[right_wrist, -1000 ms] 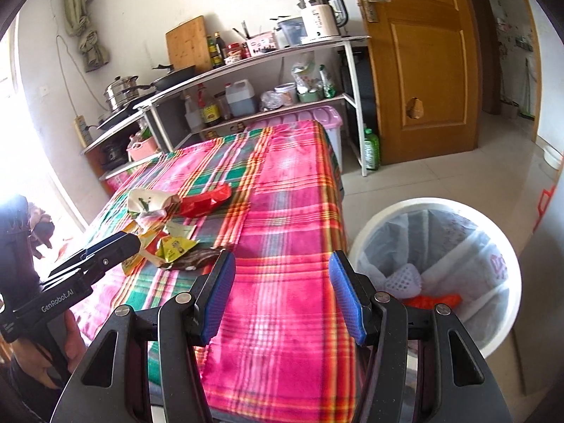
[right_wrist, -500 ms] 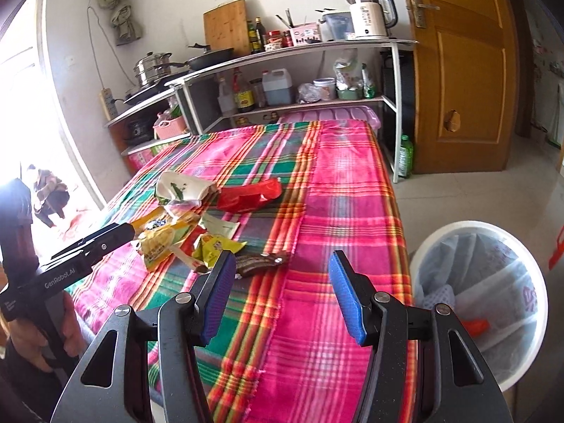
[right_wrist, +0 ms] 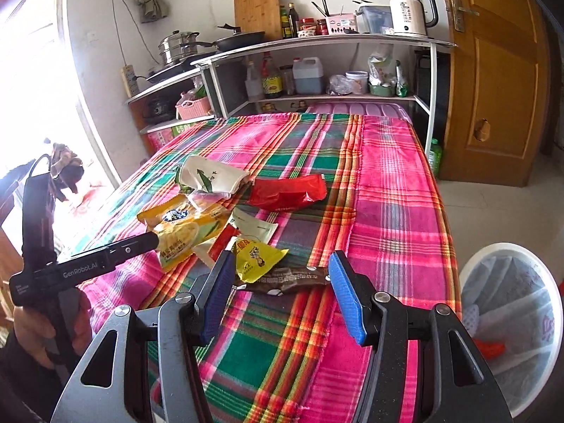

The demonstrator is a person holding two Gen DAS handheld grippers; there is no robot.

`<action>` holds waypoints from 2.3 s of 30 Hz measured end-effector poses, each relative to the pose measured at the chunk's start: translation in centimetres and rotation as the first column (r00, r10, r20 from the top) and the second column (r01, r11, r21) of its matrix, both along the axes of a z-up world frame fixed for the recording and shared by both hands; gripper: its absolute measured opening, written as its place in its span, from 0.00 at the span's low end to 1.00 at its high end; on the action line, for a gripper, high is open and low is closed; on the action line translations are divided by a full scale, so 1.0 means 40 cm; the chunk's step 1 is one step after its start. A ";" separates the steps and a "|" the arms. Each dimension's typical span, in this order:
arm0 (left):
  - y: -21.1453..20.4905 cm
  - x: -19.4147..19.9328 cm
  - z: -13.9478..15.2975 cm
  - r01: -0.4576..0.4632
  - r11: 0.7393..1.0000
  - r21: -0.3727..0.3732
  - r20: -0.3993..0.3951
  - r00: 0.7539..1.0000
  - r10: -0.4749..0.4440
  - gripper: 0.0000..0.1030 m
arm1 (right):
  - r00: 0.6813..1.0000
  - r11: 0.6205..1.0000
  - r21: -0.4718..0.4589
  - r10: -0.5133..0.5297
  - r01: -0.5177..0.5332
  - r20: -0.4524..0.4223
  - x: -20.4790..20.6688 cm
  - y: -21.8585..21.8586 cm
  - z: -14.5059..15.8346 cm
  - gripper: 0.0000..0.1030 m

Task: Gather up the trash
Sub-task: 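Move both tools back to the remaining wrappers on the table, then grasp the yellow snack bag with the left tool while the right tool grasps the yellow wrapper, then lift the yellow snack bag with the left tool while the right tool lifts the yellow wrapper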

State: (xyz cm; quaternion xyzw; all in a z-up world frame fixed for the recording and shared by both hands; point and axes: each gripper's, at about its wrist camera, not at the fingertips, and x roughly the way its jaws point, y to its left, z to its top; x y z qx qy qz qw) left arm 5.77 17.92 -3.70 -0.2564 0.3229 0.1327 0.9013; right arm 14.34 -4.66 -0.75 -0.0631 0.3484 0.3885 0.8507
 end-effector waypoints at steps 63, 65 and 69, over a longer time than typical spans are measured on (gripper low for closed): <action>-0.003 -0.036 0.055 0.029 1.000 0.001 0.069 0.997 -0.029 0.09 | 0.974 0.974 -0.061 0.214 -0.219 -0.076 -0.011 0.150 -0.036 0.37; -0.014 -0.039 0.065 0.042 0.999 0.010 0.079 0.996 -0.042 0.09 | 0.977 0.977 -0.053 0.201 -0.205 -0.063 -0.017 0.137 -0.025 0.37; -0.039 -0.040 0.088 0.074 0.997 0.025 0.098 0.992 -0.076 0.09 | 0.984 0.984 -0.041 0.172 -0.174 -0.048 -0.024 0.107 -0.012 0.37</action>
